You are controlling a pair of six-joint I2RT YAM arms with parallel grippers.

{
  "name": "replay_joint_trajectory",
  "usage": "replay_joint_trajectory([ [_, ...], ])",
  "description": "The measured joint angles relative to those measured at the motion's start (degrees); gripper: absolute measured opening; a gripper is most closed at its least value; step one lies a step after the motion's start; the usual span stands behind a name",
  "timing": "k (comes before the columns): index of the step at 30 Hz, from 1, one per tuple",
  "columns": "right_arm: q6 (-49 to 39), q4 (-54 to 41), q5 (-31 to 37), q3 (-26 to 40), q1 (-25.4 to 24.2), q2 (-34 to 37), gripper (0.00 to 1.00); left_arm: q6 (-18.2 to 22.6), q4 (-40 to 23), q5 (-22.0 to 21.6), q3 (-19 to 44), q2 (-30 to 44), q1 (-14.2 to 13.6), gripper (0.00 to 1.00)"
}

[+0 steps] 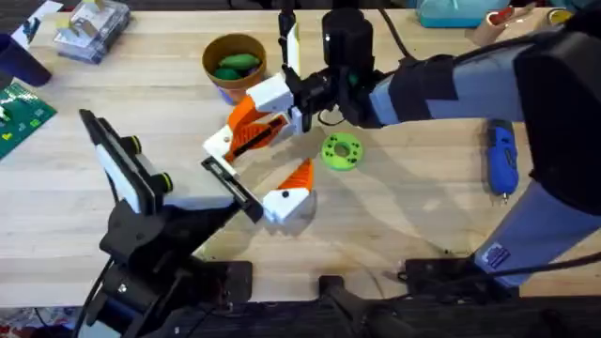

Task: Pick up the gripper from the table and insert it into the empty holder that is missing its gripper. Then pick up a screw, insert it into the mounting hole, and use the screwdriver to tighten it. Finally, clean up the table by picking up the vegetable and placing it into the bucket.

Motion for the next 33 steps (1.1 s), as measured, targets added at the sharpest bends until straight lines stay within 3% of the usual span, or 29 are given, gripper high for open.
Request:
replay_joint_trajectory([
  [4, 0.2, 0.1, 0.1, 0.1, 0.9, 0.0, 0.691, 0.0, 0.0, 1.7, 0.0, 0.0, -0.4, 0.988],
  [8, 0.2, 0.1, 0.1, 0.1, 1.1, 0.0, 0.943, 0.0, 0.1, 2.4, 0.0, 0.0, -0.4, 0.988],
  [10, 0.2, 0.1, 0.1, 0.1, 1.0, 0.0, 0.985, 0.0, 0.1, 2.4, 0.0, 0.0, -0.4, 0.988],
  [19, 0.2, 0.0, 0.1, 0.1, -2.0, 0.0, 0.993, 0.0, 0.1, 2.6, 0.0, 0.0, -0.4, 0.988],
  [33, -2.2, -0.1, 6.5, 0.1, -13.8, 0.0, 0.994, 0.0, 0.1, 2.6, 0.0, 0.0, -0.4, 0.988],
])
